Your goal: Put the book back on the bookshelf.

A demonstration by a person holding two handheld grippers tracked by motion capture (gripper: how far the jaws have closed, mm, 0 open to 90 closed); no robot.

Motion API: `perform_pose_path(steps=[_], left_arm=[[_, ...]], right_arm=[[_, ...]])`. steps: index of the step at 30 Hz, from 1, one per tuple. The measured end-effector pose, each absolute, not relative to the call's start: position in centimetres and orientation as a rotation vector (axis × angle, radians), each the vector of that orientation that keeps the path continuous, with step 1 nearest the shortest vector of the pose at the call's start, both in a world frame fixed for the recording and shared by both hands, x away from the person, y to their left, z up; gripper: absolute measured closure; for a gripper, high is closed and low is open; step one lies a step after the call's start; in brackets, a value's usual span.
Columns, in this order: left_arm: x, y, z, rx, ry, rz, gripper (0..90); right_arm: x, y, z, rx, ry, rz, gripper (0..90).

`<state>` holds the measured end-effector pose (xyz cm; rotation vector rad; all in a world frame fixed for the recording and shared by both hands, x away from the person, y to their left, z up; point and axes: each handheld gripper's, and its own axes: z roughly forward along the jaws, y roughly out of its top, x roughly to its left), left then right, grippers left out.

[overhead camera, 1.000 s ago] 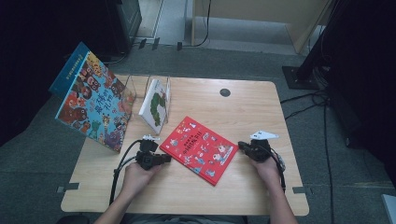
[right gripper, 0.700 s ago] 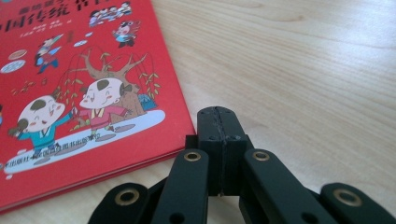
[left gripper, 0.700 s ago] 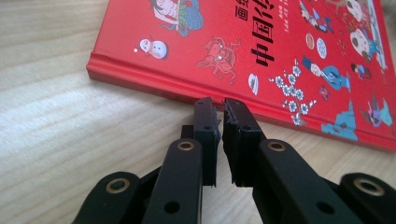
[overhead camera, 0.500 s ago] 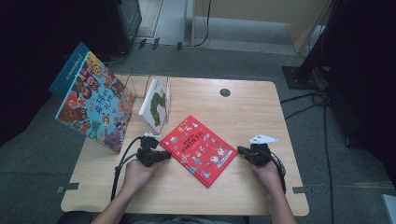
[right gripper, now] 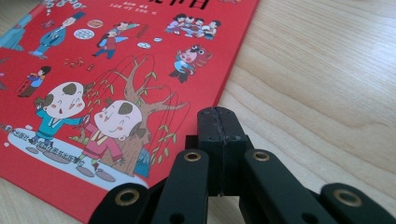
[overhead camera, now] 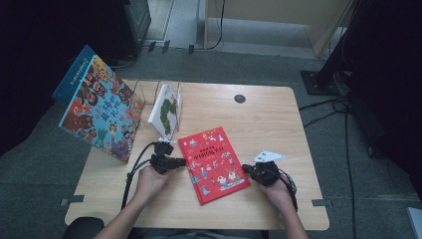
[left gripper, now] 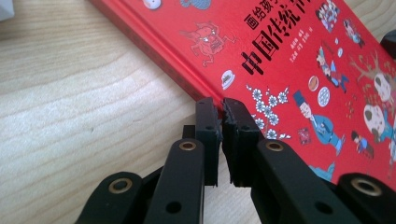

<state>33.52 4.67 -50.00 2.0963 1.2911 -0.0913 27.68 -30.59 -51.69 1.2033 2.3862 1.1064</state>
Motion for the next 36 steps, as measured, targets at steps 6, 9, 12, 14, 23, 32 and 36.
perform_pose_path(steps=[6,9,12,14,23,32,36], left_arm=[[34.1,4.5,-49.9,2.097,1.298,-0.084,87.7],[34.5,4.3,-49.8,2.099,1.303,-0.076,88.9],[35.0,4.5,-49.9,2.083,1.310,-0.087,89.5],[35.2,4.7,-50.0,2.065,1.317,-0.104,89.6],[35.4,4.9,-50.2,2.053,1.312,-0.125,89.4],[35.6,5.2,-50.1,2.038,1.297,-0.126,85.2],[34.7,5.5,-49.7,2.041,1.280,-0.112,85.0]], right_arm=[[27.5,-30.0,-51.6,1.202,2.386,1.117,90.0],[27.5,-29.6,-51.5,1.208,2.379,1.129,90.0],[27.6,-29.2,-51.4,1.218,2.370,1.136,90.0],[27.6,-29.0,-51.4,1.236,2.363,1.146,90.0],[27.7,-28.8,-51.4,1.247,2.365,1.137,90.0],[27.7,-28.8,-51.4,1.253,2.377,1.142,88.0],[28.1,-28.9,-51.3,1.273,2.354,1.159,85.1]])
